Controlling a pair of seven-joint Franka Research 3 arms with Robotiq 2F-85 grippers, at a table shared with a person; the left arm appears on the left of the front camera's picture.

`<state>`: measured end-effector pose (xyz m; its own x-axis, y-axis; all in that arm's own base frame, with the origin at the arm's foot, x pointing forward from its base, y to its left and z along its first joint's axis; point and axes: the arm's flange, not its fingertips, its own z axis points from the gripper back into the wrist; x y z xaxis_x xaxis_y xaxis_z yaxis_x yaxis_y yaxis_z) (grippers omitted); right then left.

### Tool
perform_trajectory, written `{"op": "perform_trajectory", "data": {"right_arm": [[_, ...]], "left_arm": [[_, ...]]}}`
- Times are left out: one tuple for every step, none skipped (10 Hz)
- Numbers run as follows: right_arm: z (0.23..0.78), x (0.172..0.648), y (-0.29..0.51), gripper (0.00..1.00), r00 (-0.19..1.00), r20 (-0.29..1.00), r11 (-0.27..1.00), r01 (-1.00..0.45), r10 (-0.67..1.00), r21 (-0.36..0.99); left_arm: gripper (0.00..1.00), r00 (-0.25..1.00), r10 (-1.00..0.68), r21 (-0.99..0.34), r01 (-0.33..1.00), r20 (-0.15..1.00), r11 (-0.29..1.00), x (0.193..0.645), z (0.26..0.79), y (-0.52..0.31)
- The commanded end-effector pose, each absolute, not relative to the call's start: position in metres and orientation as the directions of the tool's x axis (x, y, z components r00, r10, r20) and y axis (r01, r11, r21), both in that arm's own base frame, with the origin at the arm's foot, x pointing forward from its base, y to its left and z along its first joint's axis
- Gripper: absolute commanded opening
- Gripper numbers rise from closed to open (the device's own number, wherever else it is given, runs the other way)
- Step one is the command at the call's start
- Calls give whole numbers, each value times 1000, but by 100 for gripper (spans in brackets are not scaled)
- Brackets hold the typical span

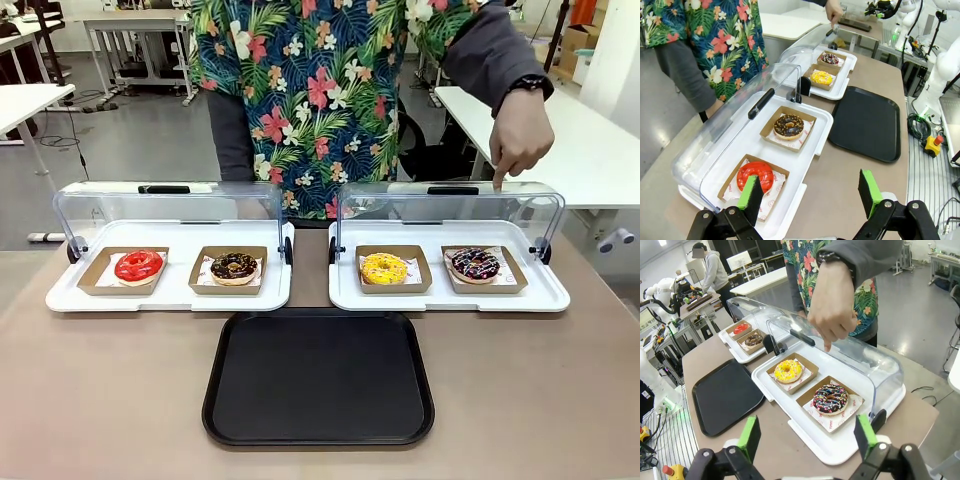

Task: Move the fourth donut from the left to the tray.
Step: Pick up the Paper togo box containing the Donut indicated by the person and place it on the Handle tray.

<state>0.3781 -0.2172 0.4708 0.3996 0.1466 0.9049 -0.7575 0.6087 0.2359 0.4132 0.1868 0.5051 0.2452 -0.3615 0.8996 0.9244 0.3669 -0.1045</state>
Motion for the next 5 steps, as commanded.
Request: {"op": "perform_trajectory", "data": {"right_arm": [[473,382,-218,100,367,920,604,-768,141,213],[473,382,-218,100,367,920,604,-768,141,213],[473,382,-218,100,367,920,604,-768,141,213],[473,382,-218,100,367,920,604,-768,141,213],[473,382,-218,100,367,920,604,-768,141,213]], "left_arm": [[100,236,-366,-100,930,900,354,412,506,186],[100,236,-366,-100,930,900,354,412,506,186],[100,236,-366,-100,930,900,354,412,506,186],[100,236,-366,-100,930,900,354,412,506,186],[100,236,-366,-100,930,900,354,412,506,186]]}}
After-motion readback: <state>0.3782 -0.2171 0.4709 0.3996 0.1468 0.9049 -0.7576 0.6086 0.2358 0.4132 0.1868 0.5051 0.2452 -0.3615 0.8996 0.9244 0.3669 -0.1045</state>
